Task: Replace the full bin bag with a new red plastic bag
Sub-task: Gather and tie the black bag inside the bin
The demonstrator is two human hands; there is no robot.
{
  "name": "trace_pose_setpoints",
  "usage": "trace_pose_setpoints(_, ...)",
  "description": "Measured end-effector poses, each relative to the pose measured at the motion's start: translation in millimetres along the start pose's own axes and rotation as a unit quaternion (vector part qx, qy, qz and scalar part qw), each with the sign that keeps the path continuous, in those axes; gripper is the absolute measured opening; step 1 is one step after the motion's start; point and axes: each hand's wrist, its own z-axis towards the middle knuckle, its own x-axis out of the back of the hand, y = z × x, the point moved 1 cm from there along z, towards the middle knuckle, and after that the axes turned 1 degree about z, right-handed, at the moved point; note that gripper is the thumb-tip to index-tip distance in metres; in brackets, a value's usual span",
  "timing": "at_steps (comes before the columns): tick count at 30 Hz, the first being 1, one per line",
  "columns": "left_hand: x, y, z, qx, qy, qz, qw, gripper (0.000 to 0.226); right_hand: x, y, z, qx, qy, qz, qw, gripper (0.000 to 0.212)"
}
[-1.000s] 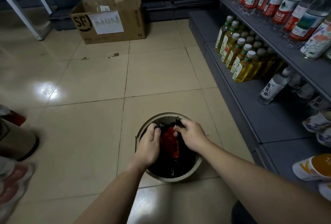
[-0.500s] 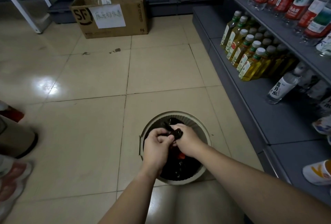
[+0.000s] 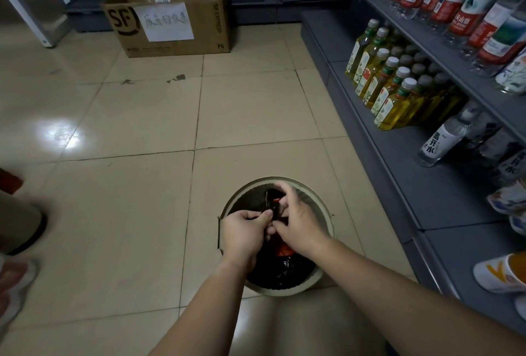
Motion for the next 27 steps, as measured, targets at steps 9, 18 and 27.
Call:
trace_pose_setpoints(9, 5.6, 14.1, 5.6, 0.066, -0.053, 0.004, 0.996, 0.019, -6.1, 10.5, 0.7, 0.134, 0.020, -0.095, 0.986, 0.022)
trace_pose_setpoints(18, 12.8, 24.1, 4.2, -0.173, -0.048, 0.312, 0.933, 0.009, 11.5, 4.2, 16.6, 0.059, -0.073, -0.071, 0.993, 0.012)
trace_pose_setpoints(27, 17.7, 24.1, 12.4, -0.071, -0.092, 0.269, 0.956, 0.030, 20.0, 8.5, -6.1, 0.005, 0.054, 0.019, 0.998, 0.034)
